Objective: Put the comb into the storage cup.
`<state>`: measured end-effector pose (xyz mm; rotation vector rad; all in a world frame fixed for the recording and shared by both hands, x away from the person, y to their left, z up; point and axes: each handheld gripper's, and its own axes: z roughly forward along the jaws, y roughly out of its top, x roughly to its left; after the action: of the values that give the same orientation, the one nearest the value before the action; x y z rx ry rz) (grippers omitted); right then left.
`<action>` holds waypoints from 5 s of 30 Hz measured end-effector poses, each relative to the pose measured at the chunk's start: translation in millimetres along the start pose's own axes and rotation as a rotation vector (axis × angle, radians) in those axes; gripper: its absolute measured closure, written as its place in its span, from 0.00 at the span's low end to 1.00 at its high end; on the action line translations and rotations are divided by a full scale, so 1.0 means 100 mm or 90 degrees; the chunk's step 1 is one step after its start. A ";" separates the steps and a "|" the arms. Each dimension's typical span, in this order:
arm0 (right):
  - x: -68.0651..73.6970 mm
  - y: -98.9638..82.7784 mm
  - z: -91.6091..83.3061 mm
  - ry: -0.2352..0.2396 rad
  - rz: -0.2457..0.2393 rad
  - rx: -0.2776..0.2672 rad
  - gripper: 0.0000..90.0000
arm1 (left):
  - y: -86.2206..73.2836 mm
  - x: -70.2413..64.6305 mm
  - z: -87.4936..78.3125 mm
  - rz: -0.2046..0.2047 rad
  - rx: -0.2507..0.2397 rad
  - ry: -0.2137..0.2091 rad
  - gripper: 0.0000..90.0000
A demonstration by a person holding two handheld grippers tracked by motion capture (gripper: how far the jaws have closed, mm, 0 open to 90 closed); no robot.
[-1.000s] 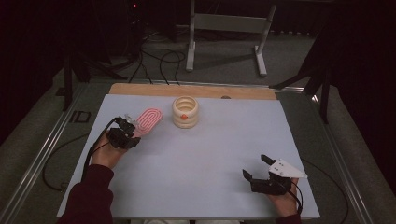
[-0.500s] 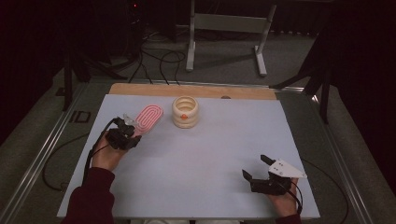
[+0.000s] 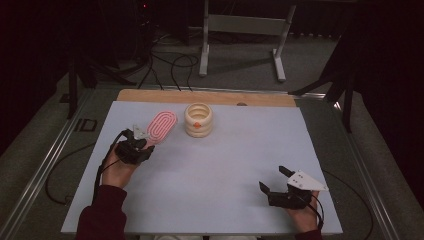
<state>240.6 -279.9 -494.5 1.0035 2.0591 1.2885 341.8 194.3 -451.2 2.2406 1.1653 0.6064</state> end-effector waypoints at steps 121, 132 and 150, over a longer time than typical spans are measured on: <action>0.65 1.51 0.99 0.170 0.109 0.085 0.10 | 0.21 -0.72 -0.38 0.105 -0.181 -0.014 0.78; 0.70 1.75 1.05 0.174 0.122 0.065 0.10 | 0.23 -0.83 -0.33 0.130 -0.181 -0.023 0.78; 0.63 1.87 1.22 0.241 0.197 0.077 0.34 | 0.24 -0.96 -0.37 0.152 -0.216 -0.042 0.78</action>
<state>352.2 -112.2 -378.8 1.2493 2.3527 1.6300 283.3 111.7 -421.3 2.0992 0.7048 0.7553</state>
